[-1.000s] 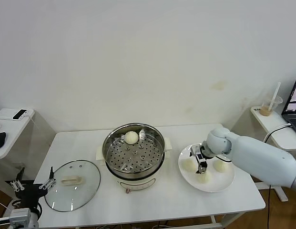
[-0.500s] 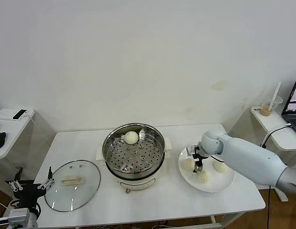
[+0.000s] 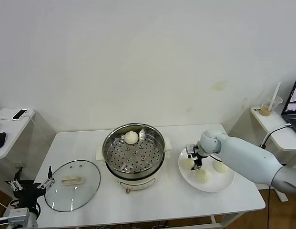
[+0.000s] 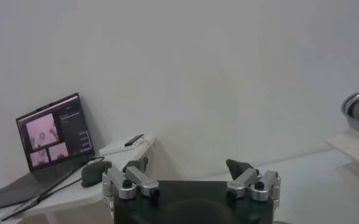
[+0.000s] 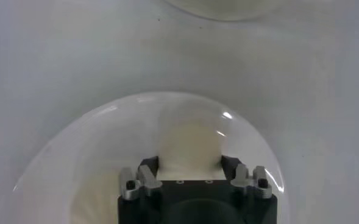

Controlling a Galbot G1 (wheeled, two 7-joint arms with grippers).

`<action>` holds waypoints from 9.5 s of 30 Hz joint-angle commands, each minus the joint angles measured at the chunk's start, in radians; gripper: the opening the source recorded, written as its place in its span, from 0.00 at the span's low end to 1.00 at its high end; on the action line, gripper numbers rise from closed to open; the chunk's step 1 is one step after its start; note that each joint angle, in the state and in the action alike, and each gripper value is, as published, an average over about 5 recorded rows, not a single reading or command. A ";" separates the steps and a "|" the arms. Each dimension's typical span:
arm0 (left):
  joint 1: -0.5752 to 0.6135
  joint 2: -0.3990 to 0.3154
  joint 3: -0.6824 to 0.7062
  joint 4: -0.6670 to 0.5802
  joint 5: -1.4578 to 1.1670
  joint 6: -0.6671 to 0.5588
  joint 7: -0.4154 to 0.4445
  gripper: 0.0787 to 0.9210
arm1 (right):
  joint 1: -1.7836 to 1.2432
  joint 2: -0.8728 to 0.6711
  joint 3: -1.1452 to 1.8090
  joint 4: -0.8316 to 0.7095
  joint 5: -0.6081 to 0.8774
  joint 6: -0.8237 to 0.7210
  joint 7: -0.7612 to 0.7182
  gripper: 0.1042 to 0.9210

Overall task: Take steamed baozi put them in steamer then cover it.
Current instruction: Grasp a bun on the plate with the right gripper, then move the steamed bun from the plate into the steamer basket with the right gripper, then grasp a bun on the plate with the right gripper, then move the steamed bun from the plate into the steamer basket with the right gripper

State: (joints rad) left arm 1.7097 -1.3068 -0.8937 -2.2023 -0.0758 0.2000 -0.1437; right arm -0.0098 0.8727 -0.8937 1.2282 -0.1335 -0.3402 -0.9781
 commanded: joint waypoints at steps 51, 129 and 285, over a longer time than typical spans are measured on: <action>-0.026 0.000 0.008 0.009 0.028 -0.001 -0.001 0.88 | 0.420 0.651 -0.260 -0.089 0.535 -0.284 0.129 0.60; 0.001 0.005 0.036 -0.021 0.048 0.000 0.001 0.88 | -0.107 -0.506 0.189 0.466 -0.032 0.063 -0.189 0.88; -0.005 0.001 -0.051 0.027 -0.004 0.000 -0.001 0.88 | 0.431 0.363 -0.331 0.256 -0.002 0.478 -0.046 0.61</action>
State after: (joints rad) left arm 1.7056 -1.3058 -0.9453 -2.1747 -0.0797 0.1993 -0.1451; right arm 0.4176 1.2349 -1.2245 1.4915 -0.1235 0.1042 -1.0348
